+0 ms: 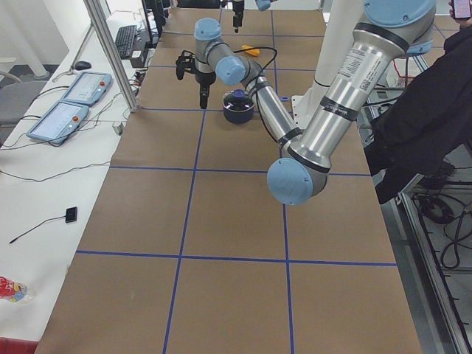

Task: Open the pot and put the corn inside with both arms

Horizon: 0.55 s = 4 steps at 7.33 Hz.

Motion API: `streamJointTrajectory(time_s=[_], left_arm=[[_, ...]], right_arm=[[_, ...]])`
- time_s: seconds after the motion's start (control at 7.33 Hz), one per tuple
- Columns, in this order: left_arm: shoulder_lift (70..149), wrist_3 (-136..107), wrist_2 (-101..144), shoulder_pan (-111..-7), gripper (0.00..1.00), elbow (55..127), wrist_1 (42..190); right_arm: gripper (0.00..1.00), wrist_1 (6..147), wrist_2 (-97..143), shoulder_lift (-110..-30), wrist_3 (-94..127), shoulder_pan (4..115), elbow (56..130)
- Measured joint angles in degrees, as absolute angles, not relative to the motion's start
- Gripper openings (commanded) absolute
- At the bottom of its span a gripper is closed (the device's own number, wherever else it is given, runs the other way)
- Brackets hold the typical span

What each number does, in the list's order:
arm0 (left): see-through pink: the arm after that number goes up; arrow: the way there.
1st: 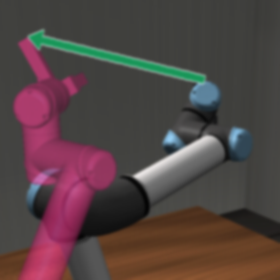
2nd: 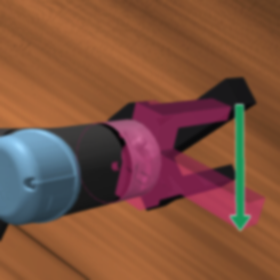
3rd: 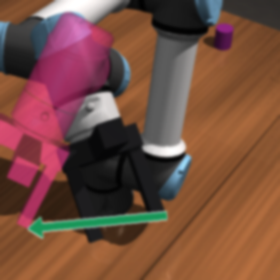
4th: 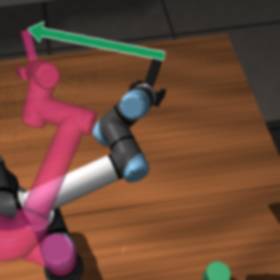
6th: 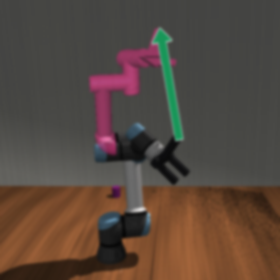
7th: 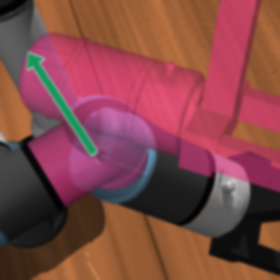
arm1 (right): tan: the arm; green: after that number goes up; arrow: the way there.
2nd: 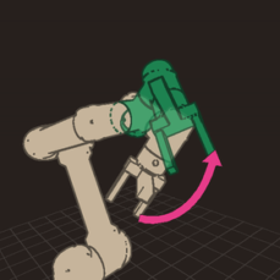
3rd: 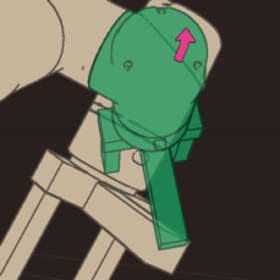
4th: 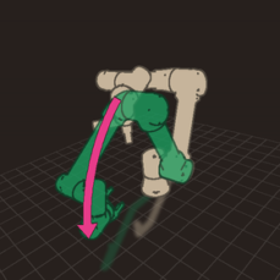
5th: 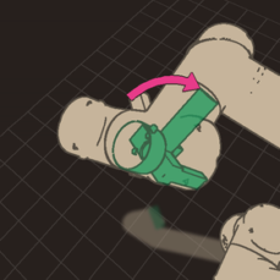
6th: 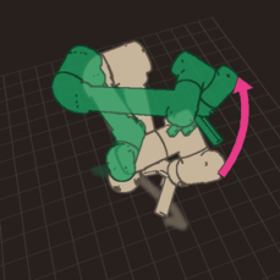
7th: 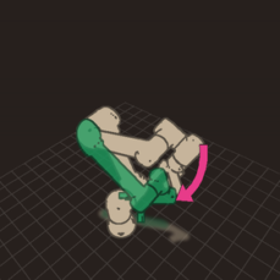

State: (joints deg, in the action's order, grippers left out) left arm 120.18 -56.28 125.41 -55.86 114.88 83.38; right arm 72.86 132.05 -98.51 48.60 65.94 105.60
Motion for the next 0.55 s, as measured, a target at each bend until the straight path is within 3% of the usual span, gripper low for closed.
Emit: streamJointTrajectory(time_s=[0.55], left_arm=[[131.91,-65.76,116.80,-45.24,0.98,108.67,82.89]], right_arm=[[1.00,72.09,131.31,-99.50,54.86,64.71,102.67]])
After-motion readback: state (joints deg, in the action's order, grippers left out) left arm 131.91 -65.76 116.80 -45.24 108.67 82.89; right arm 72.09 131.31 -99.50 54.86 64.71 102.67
